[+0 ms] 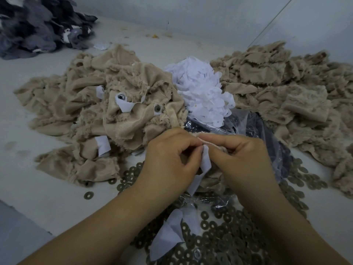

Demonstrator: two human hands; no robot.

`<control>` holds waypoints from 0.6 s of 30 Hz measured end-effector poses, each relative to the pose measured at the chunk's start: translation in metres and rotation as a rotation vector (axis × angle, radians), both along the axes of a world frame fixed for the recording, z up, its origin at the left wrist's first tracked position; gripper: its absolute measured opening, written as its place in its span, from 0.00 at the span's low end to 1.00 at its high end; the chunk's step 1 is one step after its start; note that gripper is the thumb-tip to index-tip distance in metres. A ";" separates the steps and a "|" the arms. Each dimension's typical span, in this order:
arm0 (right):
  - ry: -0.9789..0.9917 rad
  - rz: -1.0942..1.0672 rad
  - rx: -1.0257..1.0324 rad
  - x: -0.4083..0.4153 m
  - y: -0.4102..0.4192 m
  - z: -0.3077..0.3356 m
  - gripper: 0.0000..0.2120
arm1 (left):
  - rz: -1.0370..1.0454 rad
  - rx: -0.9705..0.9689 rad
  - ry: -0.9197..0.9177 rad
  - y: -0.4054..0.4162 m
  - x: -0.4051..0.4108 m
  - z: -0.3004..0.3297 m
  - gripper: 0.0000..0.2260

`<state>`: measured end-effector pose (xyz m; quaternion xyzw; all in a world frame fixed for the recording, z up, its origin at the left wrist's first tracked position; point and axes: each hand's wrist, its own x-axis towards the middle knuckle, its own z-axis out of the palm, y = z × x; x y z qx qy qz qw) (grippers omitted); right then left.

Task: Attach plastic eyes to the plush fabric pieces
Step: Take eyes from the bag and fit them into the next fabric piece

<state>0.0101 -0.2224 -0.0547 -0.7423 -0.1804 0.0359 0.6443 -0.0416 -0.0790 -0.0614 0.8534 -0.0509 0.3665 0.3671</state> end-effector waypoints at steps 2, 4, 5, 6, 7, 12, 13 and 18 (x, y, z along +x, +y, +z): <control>0.051 0.006 0.018 0.000 0.000 0.001 0.09 | -0.001 0.039 -0.004 0.001 0.001 0.000 0.04; 0.123 0.031 0.069 0.001 -0.001 0.001 0.07 | -0.007 0.051 0.000 0.003 0.002 -0.001 0.03; 0.171 0.052 0.105 0.001 -0.001 0.002 0.07 | -0.010 0.047 -0.002 0.004 0.002 -0.001 0.03; 0.213 0.075 0.132 0.001 -0.001 0.002 0.07 | -0.015 0.046 -0.008 0.005 0.002 -0.001 0.03; 0.247 0.091 0.147 0.001 -0.001 0.002 0.07 | -0.021 0.046 -0.013 0.005 0.003 -0.002 0.03; 0.323 0.055 0.178 0.002 0.001 -0.002 0.07 | -0.100 -0.061 0.101 0.012 0.007 -0.004 0.02; 0.325 0.041 0.169 0.002 0.001 -0.003 0.07 | -0.111 -0.034 0.117 0.013 0.008 -0.003 0.03; 0.423 -0.001 0.208 0.005 0.003 -0.001 0.07 | -0.156 -0.208 0.163 0.013 0.006 0.002 0.05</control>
